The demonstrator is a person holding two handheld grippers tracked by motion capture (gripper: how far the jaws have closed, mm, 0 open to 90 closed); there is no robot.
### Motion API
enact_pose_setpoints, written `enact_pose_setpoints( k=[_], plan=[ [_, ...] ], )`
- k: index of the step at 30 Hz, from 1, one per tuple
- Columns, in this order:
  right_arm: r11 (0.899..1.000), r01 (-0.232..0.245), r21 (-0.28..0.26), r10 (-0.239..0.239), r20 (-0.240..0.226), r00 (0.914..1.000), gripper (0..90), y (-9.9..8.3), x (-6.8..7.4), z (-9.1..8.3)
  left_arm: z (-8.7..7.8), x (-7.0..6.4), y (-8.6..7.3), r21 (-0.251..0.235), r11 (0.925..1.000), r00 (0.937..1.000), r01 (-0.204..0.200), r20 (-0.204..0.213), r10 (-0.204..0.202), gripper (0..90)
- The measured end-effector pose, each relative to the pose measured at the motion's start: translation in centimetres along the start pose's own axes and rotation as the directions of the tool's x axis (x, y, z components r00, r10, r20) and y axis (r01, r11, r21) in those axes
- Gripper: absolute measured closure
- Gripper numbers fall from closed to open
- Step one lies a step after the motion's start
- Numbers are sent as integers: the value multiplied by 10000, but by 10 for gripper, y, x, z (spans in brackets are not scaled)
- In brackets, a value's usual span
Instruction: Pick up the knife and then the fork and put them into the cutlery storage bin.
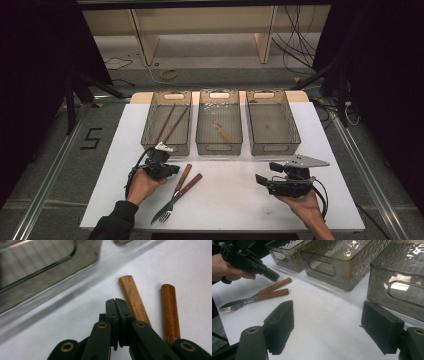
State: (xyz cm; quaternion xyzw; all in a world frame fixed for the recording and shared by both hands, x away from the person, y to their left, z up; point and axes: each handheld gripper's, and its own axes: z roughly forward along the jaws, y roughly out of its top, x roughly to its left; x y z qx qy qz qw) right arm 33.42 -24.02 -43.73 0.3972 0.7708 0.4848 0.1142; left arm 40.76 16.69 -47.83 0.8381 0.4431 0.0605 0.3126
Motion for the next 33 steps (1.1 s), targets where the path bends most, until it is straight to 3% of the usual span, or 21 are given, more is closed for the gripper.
enact_pose_setpoints(
  k=[5, 9, 15, 20, 21, 27, 33],
  plan=[
    [10000, 31, 38, -31, -32, 10000, 273, 0, 1, 1, 5, -6, 1, 328, 9990, 9995, -288, 115, 284, 887],
    [10000, -3, 15, 3, -29, 10000, 273, 0, 1, 0, 6, -8, 2, 349, 9991, 9995, -250, 210, 242, 888],
    [10000, -33, 25, 33, -27, 10000, 273, 0, 1, 0, 11, -18, 5, 328, 9976, 9971, -611, 474, 596, 888],
    [10000, -27, -11, 27, -10, 10000, 273, -1, 0, -1, 16, -33, 9, 415, 9927, 9911, -1130, 755, 1097, 888],
    [10000, -24, -12, 24, -15, 10000, 273, -1, 0, -1, 17, -35, 10, 383, 9924, 9888, -1167, 976, 1125, 888],
    [10000, -64, 16, 64, -3, 10000, 273, -1, 0, -2, 22, -53, 14, 589, 9821, 9768, -1792, 1299, 1704, 888],
    [10000, -70, 34, 70, -10, 10000, 273, -2, 0, -2, 20, -65, 15, 518, 9766, 9672, -2085, 1592, 1980, 888]
  ],
)
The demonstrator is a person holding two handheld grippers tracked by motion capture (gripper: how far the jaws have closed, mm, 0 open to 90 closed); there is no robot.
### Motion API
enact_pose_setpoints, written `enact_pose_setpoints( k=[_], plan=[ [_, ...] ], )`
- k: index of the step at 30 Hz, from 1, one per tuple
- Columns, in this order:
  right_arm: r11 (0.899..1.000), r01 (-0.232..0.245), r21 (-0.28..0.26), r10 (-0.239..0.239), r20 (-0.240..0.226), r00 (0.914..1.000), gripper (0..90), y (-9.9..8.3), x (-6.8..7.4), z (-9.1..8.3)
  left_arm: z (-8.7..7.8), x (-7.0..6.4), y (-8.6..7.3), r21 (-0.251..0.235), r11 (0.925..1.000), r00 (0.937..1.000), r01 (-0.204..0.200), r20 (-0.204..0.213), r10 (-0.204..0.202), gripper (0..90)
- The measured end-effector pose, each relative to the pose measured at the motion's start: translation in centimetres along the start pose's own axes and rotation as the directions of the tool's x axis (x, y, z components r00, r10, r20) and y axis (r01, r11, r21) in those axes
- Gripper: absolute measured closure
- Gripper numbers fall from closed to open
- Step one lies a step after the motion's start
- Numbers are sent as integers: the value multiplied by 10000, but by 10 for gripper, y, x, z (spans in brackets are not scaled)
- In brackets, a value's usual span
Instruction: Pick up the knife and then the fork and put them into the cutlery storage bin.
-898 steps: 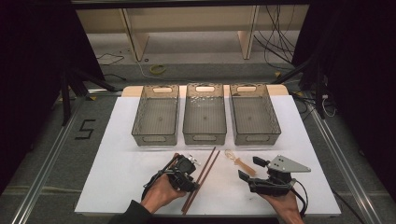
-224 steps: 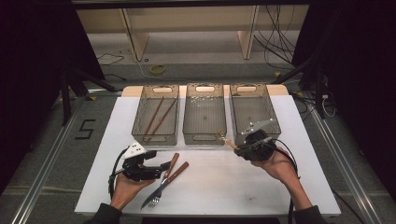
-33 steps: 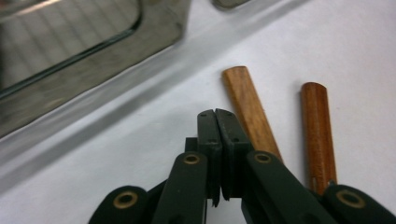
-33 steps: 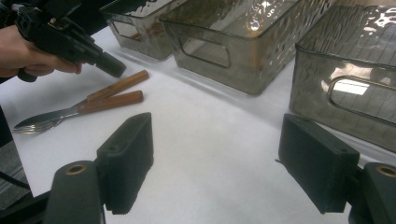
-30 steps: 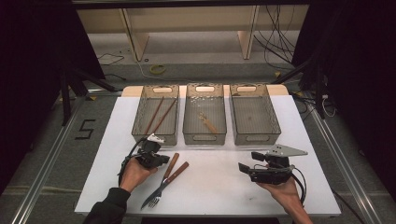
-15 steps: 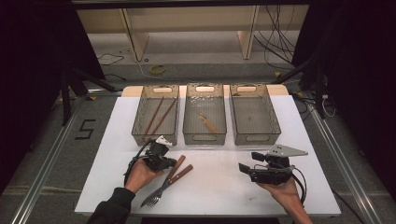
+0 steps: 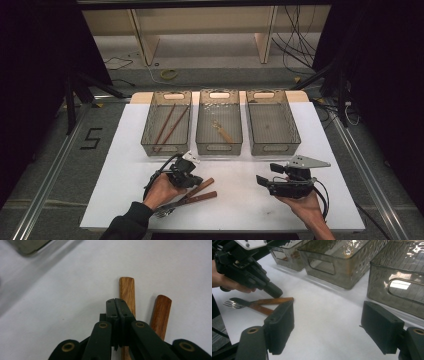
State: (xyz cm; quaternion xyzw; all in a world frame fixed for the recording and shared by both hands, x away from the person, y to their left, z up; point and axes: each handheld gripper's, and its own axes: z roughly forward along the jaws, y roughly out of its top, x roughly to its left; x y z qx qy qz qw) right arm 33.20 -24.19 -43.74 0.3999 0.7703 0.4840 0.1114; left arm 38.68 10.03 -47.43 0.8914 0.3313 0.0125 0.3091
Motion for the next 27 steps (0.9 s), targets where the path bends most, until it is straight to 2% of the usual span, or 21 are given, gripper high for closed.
enact_pose_setpoints(
  k=[2, 8, 11, 16, 18, 23, 27],
  plan=[
    [10000, -1, 8, 1, -12, 10000, 273, 0, 0, 0, -1, -3, 1, 31, 9998, 9998, -183, 69, 183, 888],
    [10000, 6, 66, -5, -44, 10000, 273, -1, 0, 0, 0, -5, 1, 94, 9999, 9997, -134, 185, 132, 888],
    [10000, 2, 68, -2, -39, 10000, 273, -1, 0, 0, 1, -6, 1, 177, 9998, 9991, -127, 410, 120, 888],
    [10000, -14, 61, 15, -37, 10000, 273, -1, 0, 0, 2, -10, 1, 291, 9993, 9983, -218, 541, 202, 888],
    [10000, -20, 83, 20, -40, 10000, 273, -1, 0, 0, 2, -12, 1, 384, 9986, 9967, -364, 742, 334, 887],
    [10000, -13, 84, 14, -37, 10000, 273, -2, 0, 0, 3, -14, 1, 389, 9982, 9967, -455, 683, 428, 886],
    [10000, -18, 82, 18, -52, 10000, 273, -2, 0, 0, -4, -11, 2, 192, 9987, 9969, -468, 641, 455, 809]
  ],
)
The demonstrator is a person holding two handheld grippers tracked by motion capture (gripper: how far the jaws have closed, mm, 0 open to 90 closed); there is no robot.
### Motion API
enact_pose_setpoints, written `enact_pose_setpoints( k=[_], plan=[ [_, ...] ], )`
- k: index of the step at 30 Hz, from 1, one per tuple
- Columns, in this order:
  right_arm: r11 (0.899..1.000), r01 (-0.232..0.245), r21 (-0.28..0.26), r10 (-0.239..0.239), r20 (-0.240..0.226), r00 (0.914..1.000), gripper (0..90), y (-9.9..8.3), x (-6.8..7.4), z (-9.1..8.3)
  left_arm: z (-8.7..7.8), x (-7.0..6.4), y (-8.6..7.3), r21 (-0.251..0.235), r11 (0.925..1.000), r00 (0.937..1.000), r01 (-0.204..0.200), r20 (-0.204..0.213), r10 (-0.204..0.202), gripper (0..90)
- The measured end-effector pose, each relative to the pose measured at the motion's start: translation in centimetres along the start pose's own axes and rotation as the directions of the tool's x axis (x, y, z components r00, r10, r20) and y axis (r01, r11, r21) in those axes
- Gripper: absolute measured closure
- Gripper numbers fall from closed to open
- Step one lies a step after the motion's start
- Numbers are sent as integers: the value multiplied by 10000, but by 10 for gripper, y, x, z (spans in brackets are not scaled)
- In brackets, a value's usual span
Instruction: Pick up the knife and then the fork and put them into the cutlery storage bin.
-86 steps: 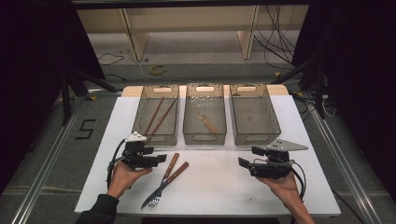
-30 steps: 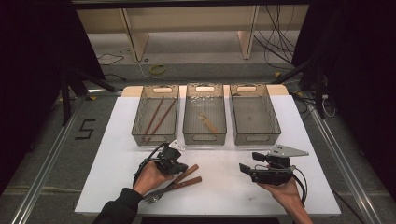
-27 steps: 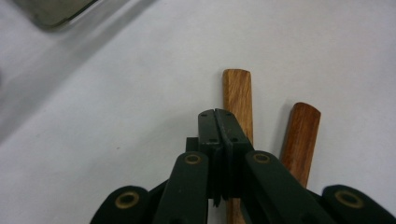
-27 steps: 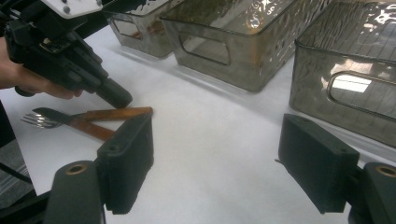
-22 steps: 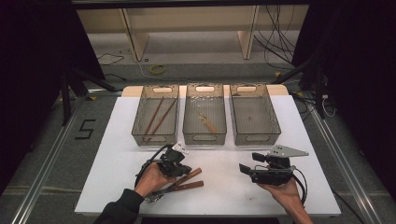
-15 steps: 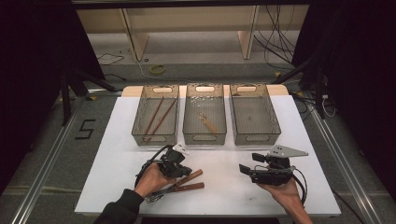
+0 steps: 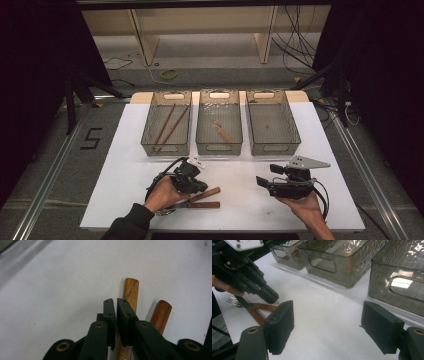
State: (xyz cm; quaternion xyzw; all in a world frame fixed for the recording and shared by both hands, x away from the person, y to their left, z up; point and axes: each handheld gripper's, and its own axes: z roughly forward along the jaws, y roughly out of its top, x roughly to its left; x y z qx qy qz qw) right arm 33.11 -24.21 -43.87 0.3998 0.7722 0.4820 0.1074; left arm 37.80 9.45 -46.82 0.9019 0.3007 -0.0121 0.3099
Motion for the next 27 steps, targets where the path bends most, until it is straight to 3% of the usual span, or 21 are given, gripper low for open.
enact_pose_setpoints(
  k=[5, 8, 12, 18, 27],
  plan=[
    [10000, -5, -2, 5, -6, 10000, 273, 0, 0, 0, -14, 1, 0, -284, 9993, 9997, -239, 82, 242, 645],
    [10000, 2, 1, -2, -18, 10000, 273, 0, 0, 0, -21, -1, -1, -405, 9980, 9988, -486, -76, 483, 547],
    [10000, 44, -9, -44, -27, 10000, 273, 0, 0, 0, -28, -3, -3, -216, 9971, 9972, -735, -163, 732, 455],
    [10000, 67, 3, -67, -15, 10000, 273, 0, 0, 0, -34, -12, -10, 3, 9907, 9905, -1363, -162, 1363, 418],
    [10000, 48, 10, -48, -31, 10000, 273, 0, 0, 0, -36, -26, -22, 217, 9854, 9856, -1686, -66, 1688, 325]
  ],
)
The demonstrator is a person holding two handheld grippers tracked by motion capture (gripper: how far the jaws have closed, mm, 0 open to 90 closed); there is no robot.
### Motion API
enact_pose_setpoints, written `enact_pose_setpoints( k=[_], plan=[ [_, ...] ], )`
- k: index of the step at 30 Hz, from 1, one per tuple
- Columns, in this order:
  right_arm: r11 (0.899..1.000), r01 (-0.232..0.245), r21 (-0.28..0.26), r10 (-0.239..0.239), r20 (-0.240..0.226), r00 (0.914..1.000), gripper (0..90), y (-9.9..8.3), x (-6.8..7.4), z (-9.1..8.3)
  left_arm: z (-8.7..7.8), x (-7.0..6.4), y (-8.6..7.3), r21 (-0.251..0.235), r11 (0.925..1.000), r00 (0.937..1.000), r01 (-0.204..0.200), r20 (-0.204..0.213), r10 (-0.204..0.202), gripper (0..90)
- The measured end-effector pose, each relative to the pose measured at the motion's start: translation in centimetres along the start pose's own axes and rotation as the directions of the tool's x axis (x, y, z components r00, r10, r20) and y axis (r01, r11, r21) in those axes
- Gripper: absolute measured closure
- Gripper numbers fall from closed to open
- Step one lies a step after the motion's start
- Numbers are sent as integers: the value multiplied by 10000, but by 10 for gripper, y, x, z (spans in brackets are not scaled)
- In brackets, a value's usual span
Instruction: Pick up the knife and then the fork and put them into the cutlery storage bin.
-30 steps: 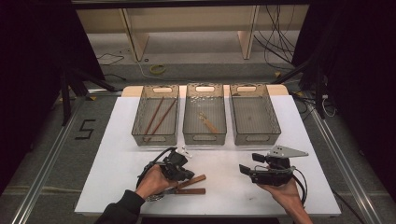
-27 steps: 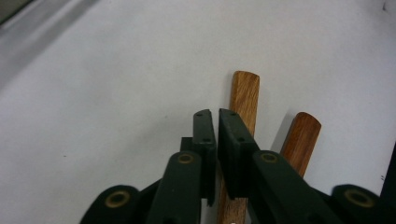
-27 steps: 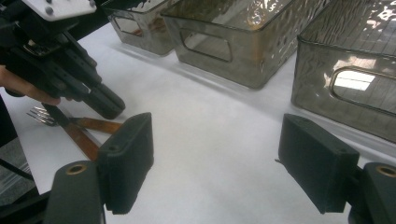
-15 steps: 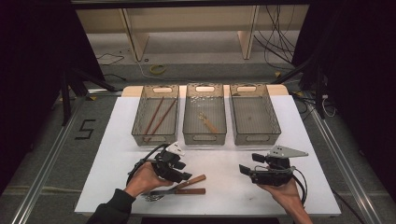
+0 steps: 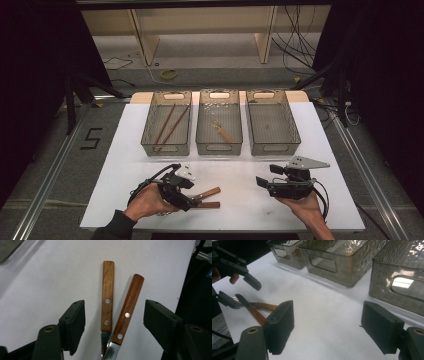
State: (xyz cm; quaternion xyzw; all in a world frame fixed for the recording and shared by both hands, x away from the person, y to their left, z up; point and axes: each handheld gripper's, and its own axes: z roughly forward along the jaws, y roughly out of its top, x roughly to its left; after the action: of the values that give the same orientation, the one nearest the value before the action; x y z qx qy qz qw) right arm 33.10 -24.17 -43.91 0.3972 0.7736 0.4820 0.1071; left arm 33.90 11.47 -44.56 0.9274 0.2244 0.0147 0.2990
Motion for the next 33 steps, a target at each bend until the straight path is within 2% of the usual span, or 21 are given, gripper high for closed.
enact_pose_setpoints(
  k=[7, 13, 18, 24, 29, 33],
  plan=[
    [10000, 1, 13, -1, -11, 10000, 273, 0, 0, 0, 5, -6, -2, 331, 9989, 9995, -317, -8, 318, 310],
    [10000, 3, 17, -3, -24, 10000, 273, 0, 0, 0, 8, -7, -4, 656, 9964, 9986, -534, -20, 537, 336],
    [10000, -2, 33, 2, -32, 10000, 273, 0, 0, 0, 9, -10, -5, 878, 9932, 9971, -763, 75, 760, 401],
    [10000, -12, 42, 12, -52, 10000, 273, 0, 0, 1, 13, -14, -6, 1184, 9859, 9929, -1181, 273, 1156, 495],
    [10000, -14, 67, 14, -80, 10000, 273, 0, 0, 1, 16, -15, -7, 1293, 9822, 9907, -1361, 256, 1339, 543],
    [10000, -22, 80, 22, -89, 10000, 273, 0, 0, 2, 18, -17, -6, 1483, 9760, 9871, -1597, 158, 1591, 591]
  ],
)
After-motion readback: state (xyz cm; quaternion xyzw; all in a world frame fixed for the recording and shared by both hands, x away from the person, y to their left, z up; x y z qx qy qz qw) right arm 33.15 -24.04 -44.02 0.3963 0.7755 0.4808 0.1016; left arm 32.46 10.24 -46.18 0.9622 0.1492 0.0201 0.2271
